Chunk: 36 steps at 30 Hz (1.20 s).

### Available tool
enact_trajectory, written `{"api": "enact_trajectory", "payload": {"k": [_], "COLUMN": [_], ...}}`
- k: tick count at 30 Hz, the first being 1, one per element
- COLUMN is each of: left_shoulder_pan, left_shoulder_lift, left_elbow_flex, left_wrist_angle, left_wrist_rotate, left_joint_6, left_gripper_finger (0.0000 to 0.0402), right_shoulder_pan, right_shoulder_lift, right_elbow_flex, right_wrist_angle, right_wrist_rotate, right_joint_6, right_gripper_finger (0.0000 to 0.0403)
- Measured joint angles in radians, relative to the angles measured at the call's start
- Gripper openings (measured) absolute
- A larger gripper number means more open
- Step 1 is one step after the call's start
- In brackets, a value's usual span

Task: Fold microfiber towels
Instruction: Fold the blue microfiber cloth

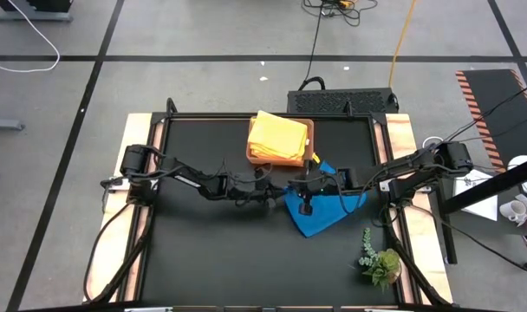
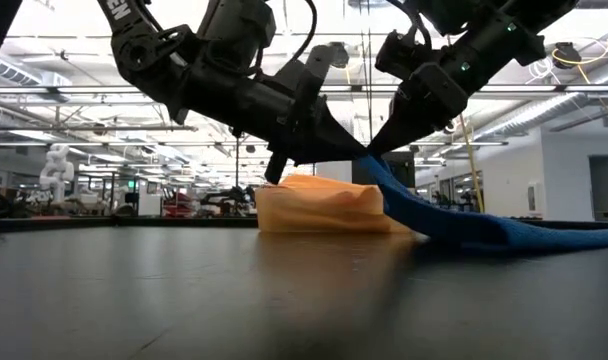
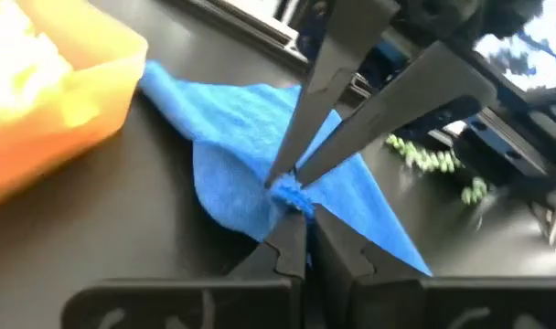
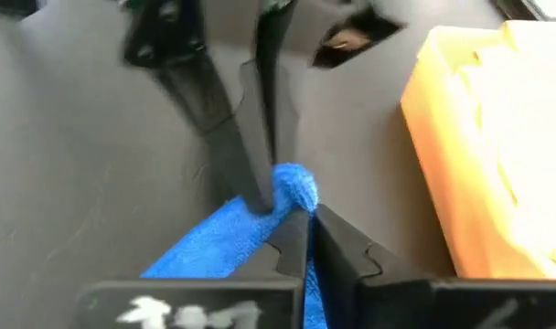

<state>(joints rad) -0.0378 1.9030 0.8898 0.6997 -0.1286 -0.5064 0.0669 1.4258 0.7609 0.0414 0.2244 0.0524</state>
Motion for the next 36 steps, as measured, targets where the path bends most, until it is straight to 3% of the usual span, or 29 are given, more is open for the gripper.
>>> {"api": "enact_trajectory", "payload": {"k": [5,12,15,19,23,26,31,36], "left_shoulder_pan": [0.006,-0.037,-0.08,-0.177,-0.305,-0.39,-0.499,-0.553], "left_shoulder_lift": [-0.119,-0.449,-0.557,-0.611,-0.588,-0.531,-0.43,-0.345], "left_elbow_flex": [-0.001,0.022,0.071,0.088,0.002,-0.087,-0.211,-0.25], "left_wrist_angle": [-0.113,-0.58,-0.807,-1.018,-1.031,-0.949,-0.668,-0.548], "left_wrist_rotate": [0.069,0.086,0.096,0.125,0.121,0.081,0.046,-0.003], "left_joint_6": [0.263,0.657,0.705,0.645,0.533,0.428,0.276,0.172], "left_gripper_finger": [0.0004,0.0002,0.0002,0.0001,0.0001,0.0001,0.0001,0.0001], "right_shoulder_pan": [-0.006,-0.057,-0.083,-0.095,-0.084,-0.073,-0.072,-0.072], "right_shoulder_lift": [-0.041,-0.182,-0.217,-0.195,-0.097,0.005,0.172,0.299], "right_elbow_flex": [0.002,0.001,0.001,0.001,0.001,0.001,0.01,0.073], "right_wrist_angle": [-0.041,-0.078,-0.05,-0.005,0.059,0.146,0.318,0.273], "right_wrist_rotate": [-0.018,-0.017,-0.058,-0.148,-0.204,-0.238,-0.333,-0.36], "right_joint_6": [-0.015,-0.014,-0.012,0.017,0.031,0.033,0.05,0.058], "right_gripper_finger": [0.0031,0.009,0.0114,0.0141,0.0156,0.016,0.016,0.016]}}
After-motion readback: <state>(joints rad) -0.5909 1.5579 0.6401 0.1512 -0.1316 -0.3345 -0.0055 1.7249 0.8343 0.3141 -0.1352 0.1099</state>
